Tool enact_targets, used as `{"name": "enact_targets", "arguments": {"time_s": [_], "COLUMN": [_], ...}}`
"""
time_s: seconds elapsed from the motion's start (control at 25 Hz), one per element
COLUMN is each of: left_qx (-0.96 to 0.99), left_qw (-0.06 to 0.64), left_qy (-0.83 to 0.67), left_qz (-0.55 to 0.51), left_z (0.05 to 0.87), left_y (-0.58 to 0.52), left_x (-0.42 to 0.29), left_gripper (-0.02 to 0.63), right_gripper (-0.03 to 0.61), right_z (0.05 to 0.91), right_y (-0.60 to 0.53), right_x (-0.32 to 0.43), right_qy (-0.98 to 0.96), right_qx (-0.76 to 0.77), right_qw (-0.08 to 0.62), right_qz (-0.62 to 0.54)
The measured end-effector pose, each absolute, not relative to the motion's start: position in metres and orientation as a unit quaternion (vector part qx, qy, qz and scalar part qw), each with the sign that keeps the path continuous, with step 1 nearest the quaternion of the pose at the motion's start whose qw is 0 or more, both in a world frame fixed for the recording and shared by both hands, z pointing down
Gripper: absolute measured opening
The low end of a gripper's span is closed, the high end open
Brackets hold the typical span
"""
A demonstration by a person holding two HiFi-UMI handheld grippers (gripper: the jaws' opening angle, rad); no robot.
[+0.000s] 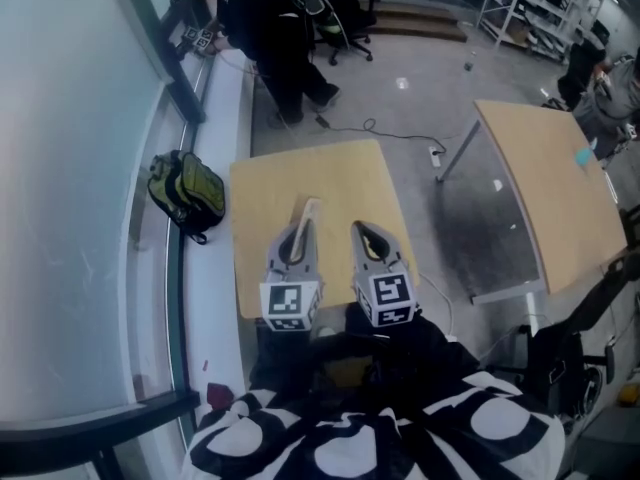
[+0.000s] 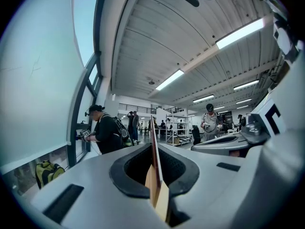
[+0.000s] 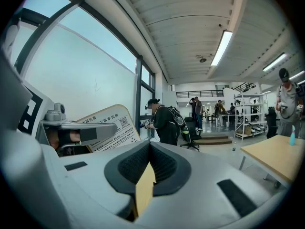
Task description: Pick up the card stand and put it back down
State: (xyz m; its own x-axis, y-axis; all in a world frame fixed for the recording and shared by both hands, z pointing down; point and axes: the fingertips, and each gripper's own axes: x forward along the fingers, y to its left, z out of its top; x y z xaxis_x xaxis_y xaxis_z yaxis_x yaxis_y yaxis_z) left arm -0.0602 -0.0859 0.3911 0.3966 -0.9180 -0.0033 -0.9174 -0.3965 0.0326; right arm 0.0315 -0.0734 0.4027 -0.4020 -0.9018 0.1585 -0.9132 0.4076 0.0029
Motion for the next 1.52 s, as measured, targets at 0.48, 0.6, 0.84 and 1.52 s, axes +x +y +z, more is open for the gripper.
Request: {"name": "enact_targets", "arguments": {"time_s": [0.48,0.6,0.84,1.52], "left_qx": [0.842,0.842,0.849,0.848], "left_qw": [0.032,0.047,0.099,0.166], "left_qy": [-0.539,-0.538,-0.512,-0.479], "left_qz": [0.001,0.021,0.079,0.153], "left_z": [0.410,0.426,0.481,0.604], "left_y": [-0.095,-0.100,-0.104,-0.108], "left_x": [-0.045,-0.042,-0.034,-0.066], "left_gripper": [0.019,0.020,0.019,0.020], "right_gripper": [0.023,0.023,0.023,0.023], "right_z": [0.416,0.422,0.443,0.521], "right_y": [-0.076,-0.080,-0.084,-0.131], "right_x": [0.047,0.054,0.068,0.030], "right_qy": [-0.827,-0.822,-0.809,-0.837], "right_qx": [0.554,0.560,0.571,0.493], "right_qw": [0.073,0.074,0.088,0.174], "right_qz": [0.058,0.067,0.102,0.165]}}
